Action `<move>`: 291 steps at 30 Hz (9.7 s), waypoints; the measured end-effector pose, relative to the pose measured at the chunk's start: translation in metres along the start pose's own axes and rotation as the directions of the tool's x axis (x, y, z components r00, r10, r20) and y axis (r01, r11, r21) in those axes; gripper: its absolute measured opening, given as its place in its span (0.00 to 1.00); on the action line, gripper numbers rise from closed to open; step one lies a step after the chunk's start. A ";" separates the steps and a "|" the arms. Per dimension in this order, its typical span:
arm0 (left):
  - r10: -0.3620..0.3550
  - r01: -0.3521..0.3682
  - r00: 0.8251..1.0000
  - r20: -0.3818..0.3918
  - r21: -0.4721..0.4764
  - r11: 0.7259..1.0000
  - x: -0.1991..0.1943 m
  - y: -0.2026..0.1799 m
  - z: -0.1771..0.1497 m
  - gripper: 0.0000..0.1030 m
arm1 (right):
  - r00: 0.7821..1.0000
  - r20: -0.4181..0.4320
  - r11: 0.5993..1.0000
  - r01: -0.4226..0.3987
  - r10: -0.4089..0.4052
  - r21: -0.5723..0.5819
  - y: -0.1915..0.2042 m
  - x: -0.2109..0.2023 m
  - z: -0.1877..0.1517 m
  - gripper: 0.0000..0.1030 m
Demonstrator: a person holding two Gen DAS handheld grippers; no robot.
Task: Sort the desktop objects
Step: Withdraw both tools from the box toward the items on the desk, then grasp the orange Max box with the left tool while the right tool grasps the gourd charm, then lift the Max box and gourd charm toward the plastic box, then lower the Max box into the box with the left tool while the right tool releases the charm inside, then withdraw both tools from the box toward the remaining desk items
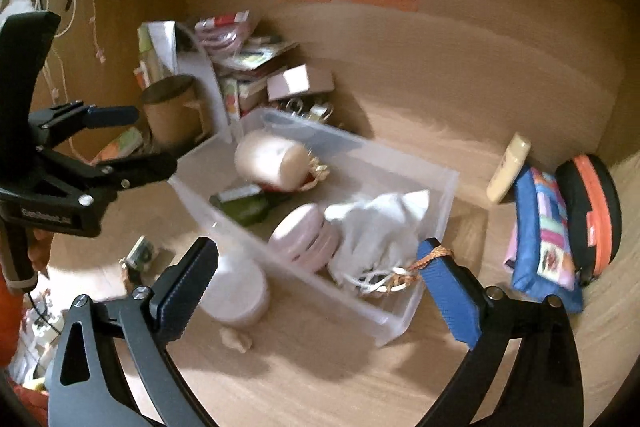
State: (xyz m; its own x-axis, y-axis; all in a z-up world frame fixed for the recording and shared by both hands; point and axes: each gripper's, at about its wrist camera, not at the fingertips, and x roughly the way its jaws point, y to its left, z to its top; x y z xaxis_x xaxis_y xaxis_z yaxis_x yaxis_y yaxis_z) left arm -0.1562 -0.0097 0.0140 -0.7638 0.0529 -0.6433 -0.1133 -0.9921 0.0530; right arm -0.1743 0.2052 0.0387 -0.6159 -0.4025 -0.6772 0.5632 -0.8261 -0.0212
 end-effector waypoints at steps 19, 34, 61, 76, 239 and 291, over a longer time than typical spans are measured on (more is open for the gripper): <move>-0.058 0.057 0.998 -0.019 -0.040 0.998 -0.018 0.023 -0.054 0.96 | 0.982 0.068 0.982 0.181 -0.178 -0.048 0.052 -0.050 -0.038 0.97; -0.118 0.110 0.982 -0.146 -0.065 0.992 0.006 0.029 -0.121 0.96 | 0.989 -0.021 0.989 0.144 -0.145 -0.027 0.084 -0.005 -0.076 0.97; -0.156 0.147 0.977 -0.143 -0.068 0.987 0.014 0.006 -0.135 0.67 | 0.983 -0.178 0.999 0.052 -0.049 0.010 0.076 0.057 -0.080 0.57; -0.139 0.128 0.986 -0.093 -0.115 0.985 0.012 0.021 -0.140 0.46 | 0.990 -0.140 1.000 0.010 -0.007 0.022 0.078 0.052 -0.083 0.22; -0.067 0.067 0.998 0.002 -0.038 0.997 0.087 -0.033 0.060 0.91 | 0.958 0.158 0.958 0.205 -0.238 0.199 -0.057 0.037 0.032 0.81; -0.022 0.025 0.999 0.049 -0.052 0.998 -0.036 0.044 -0.098 0.99 | 0.965 0.096 0.959 0.226 -0.244 0.169 0.073 -0.021 -0.049 1.00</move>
State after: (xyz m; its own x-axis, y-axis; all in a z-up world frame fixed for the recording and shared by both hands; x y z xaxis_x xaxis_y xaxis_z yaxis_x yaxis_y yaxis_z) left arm -0.0714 -0.0666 -0.0353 -0.7915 0.0805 -0.6059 -0.0990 -0.9951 -0.0027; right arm -0.0931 0.1729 0.0155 -0.7848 -0.2250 -0.5775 0.3084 -0.9500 -0.0489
